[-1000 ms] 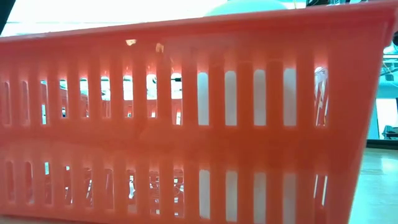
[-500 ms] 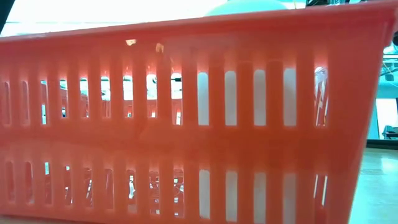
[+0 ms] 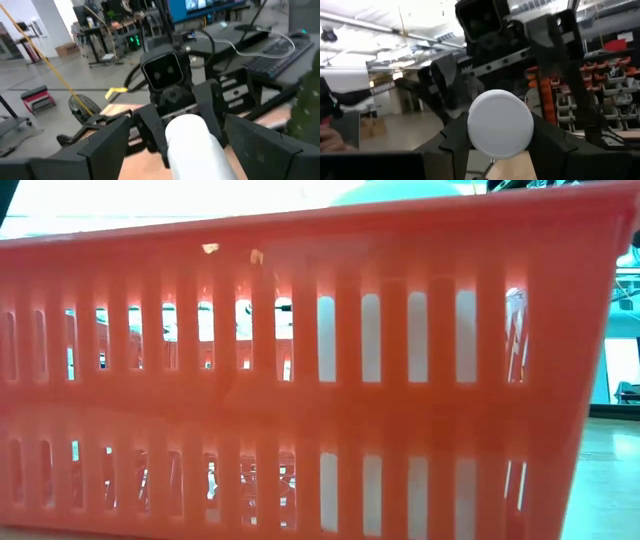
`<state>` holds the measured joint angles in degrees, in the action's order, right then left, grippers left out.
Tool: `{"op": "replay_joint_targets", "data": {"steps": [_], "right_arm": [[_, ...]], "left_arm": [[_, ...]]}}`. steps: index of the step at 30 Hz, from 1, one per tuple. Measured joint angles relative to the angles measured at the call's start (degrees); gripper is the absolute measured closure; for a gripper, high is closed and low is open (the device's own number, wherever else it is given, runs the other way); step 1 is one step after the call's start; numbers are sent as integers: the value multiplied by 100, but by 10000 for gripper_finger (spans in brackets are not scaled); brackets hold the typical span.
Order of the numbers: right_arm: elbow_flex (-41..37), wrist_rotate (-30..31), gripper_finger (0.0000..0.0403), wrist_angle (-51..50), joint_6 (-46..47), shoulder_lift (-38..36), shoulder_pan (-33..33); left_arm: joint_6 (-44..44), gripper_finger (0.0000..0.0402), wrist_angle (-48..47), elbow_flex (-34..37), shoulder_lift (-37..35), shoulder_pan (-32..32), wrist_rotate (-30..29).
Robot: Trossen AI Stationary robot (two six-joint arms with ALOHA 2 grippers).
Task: Pick and place pill bottles into a basket
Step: Put the white pill bottle into the red basket
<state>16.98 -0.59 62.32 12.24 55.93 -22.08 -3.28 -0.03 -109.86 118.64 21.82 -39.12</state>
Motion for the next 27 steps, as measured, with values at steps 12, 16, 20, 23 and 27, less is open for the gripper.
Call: {"op": "replay_joint_targets", "data": {"steps": [12, 16, 20, 23, 27], "right_arm": [[546, 31, 254, -1288, -246, 118, -53], [712, 30, 254, -1664, -248, 224, -53], [898, 41, 254, -2148, -251, 419, -53], [1148, 31, 254, -2539, -322, 669, -53], [1656, -168, 254, -3210, -541, 1134, -53]], "left_arm": [[745, 65, -1228, 0, -65, 134, 270], [661, 64, -1386, 7, -186, 279, 253], [573, 64, -1547, 4, -605, 534, -22], [402, 64, -1637, -10, -893, 819, -378], [345, 64, -2030, -7, -1183, 1223, -971]]}}
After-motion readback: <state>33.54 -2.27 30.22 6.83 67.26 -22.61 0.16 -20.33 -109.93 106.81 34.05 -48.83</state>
